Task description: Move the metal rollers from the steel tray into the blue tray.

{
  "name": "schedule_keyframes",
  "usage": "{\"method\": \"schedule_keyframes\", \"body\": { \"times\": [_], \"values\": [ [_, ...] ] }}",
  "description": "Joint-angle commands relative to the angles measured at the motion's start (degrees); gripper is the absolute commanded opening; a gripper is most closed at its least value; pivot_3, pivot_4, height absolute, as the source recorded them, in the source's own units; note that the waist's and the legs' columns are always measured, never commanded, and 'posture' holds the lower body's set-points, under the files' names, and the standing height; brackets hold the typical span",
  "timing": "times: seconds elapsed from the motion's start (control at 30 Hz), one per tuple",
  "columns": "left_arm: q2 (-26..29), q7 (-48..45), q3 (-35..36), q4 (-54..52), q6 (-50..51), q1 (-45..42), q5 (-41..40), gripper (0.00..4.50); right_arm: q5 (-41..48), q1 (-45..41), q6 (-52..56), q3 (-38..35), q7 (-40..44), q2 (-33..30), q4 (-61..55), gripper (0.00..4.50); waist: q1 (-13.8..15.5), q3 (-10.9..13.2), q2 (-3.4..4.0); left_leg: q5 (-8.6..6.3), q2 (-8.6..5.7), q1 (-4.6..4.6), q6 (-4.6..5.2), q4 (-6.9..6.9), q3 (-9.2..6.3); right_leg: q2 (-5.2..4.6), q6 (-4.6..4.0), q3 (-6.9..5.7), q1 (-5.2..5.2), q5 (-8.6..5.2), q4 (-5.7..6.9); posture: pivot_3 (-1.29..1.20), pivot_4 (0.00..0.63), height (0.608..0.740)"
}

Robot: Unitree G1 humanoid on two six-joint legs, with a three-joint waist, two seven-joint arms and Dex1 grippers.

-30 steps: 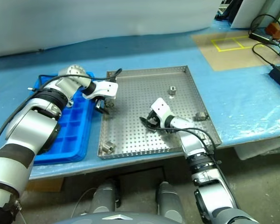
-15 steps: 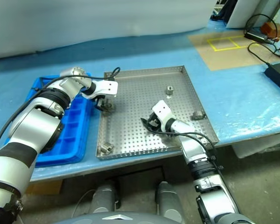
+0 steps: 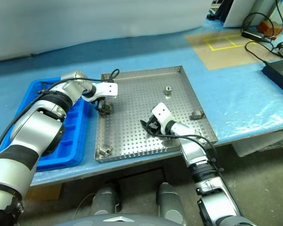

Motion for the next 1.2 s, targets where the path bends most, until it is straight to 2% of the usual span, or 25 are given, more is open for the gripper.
{"method": "schedule_keyframes", "body": {
  "times": [0.03,0.13,0.27,0.5,0.63,0.93,1.2],
  "values": [
    [2.26,-0.71,-1.18,0.83,1.28,1.9,2.2,4.35,-0.08,1.19,-0.17,0.93,-0.34,0.0,0.05,4.46,-0.07,0.0,0.0,-0.07,0.0,0.06,0.11,-0.03,0.0,0.0,0.0,0.0,0.06,0.0,-0.03,-0.27,0.15,0.74],
    [2.7,-0.7,-1.23,0.53,1.29,2.2,2.29,3.74,-0.09,1.25,-0.4,1.15,-0.49,0.11,0.44,4.5,-0.11,0.0,0.0,-0.09,0.0,0.18,0.15,-0.12,0.01,0.0,-0.01,0.0,0.19,-0.01,-0.15,-0.26,0.15,0.74],
    [2.93,-0.28,-1.17,0.35,1.7,2.15,2.47,2.54,0.04,1.18,-0.74,1.08,-0.56,-0.23,0.86,4.5,-0.12,0.0,0.0,-0.08,-0.04,0.38,0.13,-0.28,0.0,0.01,-0.01,0.03,0.33,-0.01,-0.33,-0.26,0.15,0.74],
    [3.23,-0.72,-1.57,0.11,0.53,2.28,2.81,2.54,0.08,1.07,-0.57,1.2,-0.93,-0.35,0.53,4.5,-0.19,0.0,0.0,-0.07,-0.1,0.85,0.12,-0.74,0.0,0.07,-0.07,0.15,0.69,0.1,-0.87,-0.26,0.15,0.74],
    [3.79,-2.02,-1.03,-1.14,-2.3,2.66,2.12,1.68,0.2,1.11,0.17,1.27,-1.1,-0.36,-0.69,4.5,-0.19,0.0,0.0,-0.07,-0.11,0.85,0.12,-0.91,0.01,0.14,-0.07,0.17,0.69,0.1,-1.05,-0.26,0.15,0.74],
    [4.94,-13.42,7.14,-8.44,-6.47,5.26,-8.44,1.68,1.11,0.45,2.56,1.24,-0.21,-0.49,-3.87,4.5,0.1,0.03,-0.04,-0.09,-0.11,0.58,0.14,-0.97,0.01,0.14,-0.07,0.13,0.56,0.1,-1.29,-0.25,0.15,0.74],
    [6.63,-16.07,16.02,-21.75,-4.77,11.34,-19.72,1.68,4.99,-3.38,5.16,-0.98,3.66,-2.39,-8.29,4.5,1.45,0.07,-0.07,-0.1,-0.15,0.04,0.17,-0.94,-0.02,-0.03,-0.04,-0.13,0.31,0.14,-1.37,-0.22,0.15,0.74]
  ]
}}
